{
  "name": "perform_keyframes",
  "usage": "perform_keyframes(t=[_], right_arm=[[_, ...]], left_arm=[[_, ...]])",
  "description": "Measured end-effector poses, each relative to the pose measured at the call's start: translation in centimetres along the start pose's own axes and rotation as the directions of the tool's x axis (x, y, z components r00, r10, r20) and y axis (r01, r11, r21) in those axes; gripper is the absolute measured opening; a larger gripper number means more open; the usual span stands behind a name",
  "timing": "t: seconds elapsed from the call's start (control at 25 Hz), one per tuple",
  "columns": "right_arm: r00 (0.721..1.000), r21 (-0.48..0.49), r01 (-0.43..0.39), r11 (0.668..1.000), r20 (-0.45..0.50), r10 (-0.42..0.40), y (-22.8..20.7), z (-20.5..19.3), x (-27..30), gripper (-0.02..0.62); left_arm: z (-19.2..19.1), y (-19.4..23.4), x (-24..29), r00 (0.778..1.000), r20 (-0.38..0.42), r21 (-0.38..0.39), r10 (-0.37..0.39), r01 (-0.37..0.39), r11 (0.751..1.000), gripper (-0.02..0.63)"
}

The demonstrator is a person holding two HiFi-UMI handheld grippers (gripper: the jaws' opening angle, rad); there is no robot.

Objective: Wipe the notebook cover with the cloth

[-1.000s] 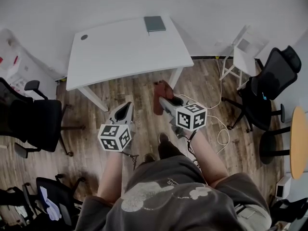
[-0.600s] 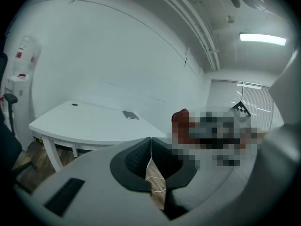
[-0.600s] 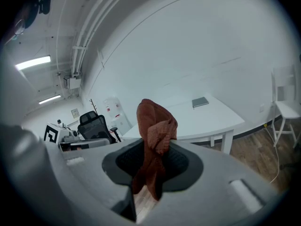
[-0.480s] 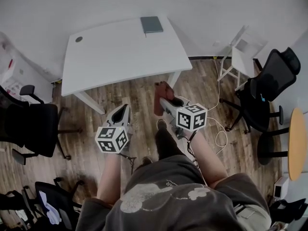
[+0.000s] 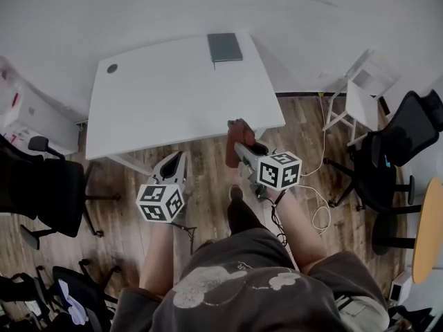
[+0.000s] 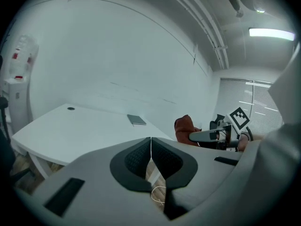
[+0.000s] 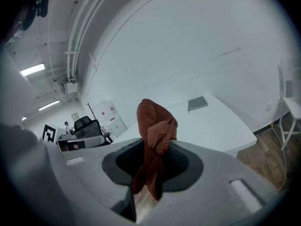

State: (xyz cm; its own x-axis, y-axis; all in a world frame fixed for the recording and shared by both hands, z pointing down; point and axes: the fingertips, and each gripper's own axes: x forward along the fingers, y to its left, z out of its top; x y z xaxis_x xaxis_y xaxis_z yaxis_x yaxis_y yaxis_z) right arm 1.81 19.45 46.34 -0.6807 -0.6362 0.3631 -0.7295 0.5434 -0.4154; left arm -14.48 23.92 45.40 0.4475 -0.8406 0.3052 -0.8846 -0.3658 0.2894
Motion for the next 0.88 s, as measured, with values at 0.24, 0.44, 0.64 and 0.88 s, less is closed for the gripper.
perform_keyframes(t=[0.24,0.44,0.64,0.88], right_arm=[[1.0,0.016,-0.029,0.999,-0.004,0.029,-6.0,4.6,4.6,0.106],[0.998,0.026,-0.054,0.998,-0.024,0.054,-10.6,7.7,8.0,0.106],[0.997,0.018,-0.065,0.998,-0.045,0.066,-15.8,10.6,10.5,0.106],[0.996,0.017,-0.072,0.997,-0.054,0.073,-21.0,13.3,12.0,0.106]], left_arm=[[2.6,1.6,6.9,0.999,-0.014,0.006,0.038,-0.038,0.999,0.006],[4.2,3.0,12.7,0.997,-0.032,-0.019,0.073,-0.074,0.997,0.006],[6.0,3.2,18.8,0.995,-0.045,-0.019,0.083,-0.084,0.996,0.006],[6.9,3.2,23.9,0.992,-0.064,-0.02,0.106,-0.107,0.994,0.006]])
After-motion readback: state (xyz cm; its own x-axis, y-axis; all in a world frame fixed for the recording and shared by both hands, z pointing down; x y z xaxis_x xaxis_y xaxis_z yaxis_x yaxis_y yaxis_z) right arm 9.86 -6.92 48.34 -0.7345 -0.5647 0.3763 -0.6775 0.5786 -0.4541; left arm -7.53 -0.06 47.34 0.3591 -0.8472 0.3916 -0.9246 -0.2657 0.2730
